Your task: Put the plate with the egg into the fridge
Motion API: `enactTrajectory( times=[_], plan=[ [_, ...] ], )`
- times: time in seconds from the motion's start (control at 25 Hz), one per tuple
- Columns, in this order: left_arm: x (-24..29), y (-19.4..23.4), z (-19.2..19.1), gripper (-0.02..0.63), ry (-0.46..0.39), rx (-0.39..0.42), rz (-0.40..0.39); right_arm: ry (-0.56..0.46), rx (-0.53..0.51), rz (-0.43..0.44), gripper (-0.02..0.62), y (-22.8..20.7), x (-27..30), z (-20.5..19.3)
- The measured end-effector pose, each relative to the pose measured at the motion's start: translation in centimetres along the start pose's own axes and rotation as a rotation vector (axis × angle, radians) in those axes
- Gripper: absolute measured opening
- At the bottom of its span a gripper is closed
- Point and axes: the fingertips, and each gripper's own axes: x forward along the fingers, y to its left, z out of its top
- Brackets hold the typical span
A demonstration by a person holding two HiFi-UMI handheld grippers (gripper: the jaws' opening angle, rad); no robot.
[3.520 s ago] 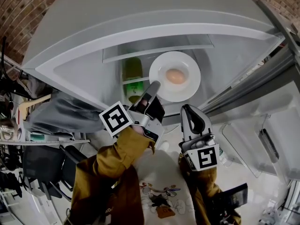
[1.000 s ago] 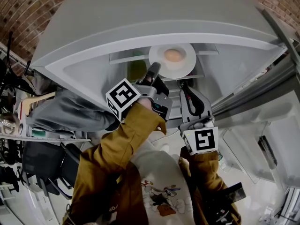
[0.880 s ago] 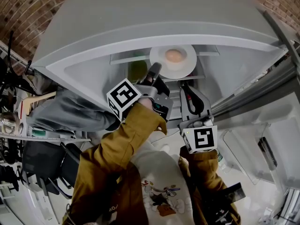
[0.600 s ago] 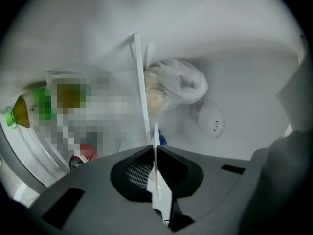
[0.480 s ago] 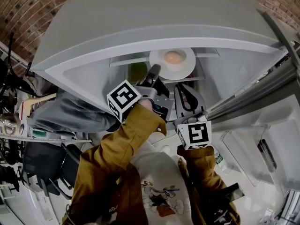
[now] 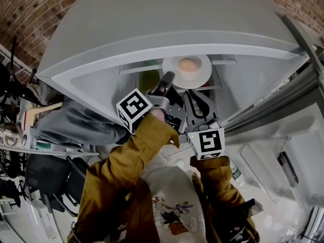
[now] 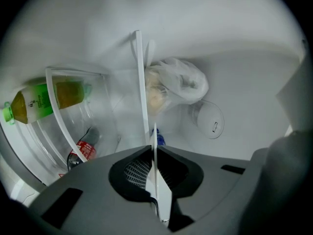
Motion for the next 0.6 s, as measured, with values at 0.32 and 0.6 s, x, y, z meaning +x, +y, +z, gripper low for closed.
enactTrajectory(
  times=[0.32, 0.6],
  plan=[
    [0.2, -0.3, -0.4, 0.021, 0.030, -0.019, -0.041, 0.020, -0.024, -0.006, 0.009, -0.5, 0.0, -0.3],
    [0.2, -0.8, -0.5, 0.031, 0.037, 0.020, -0.068, -0.003, -0.013, 0.003, 0.009, -0.7, 0.3, 0.6]
  ],
)
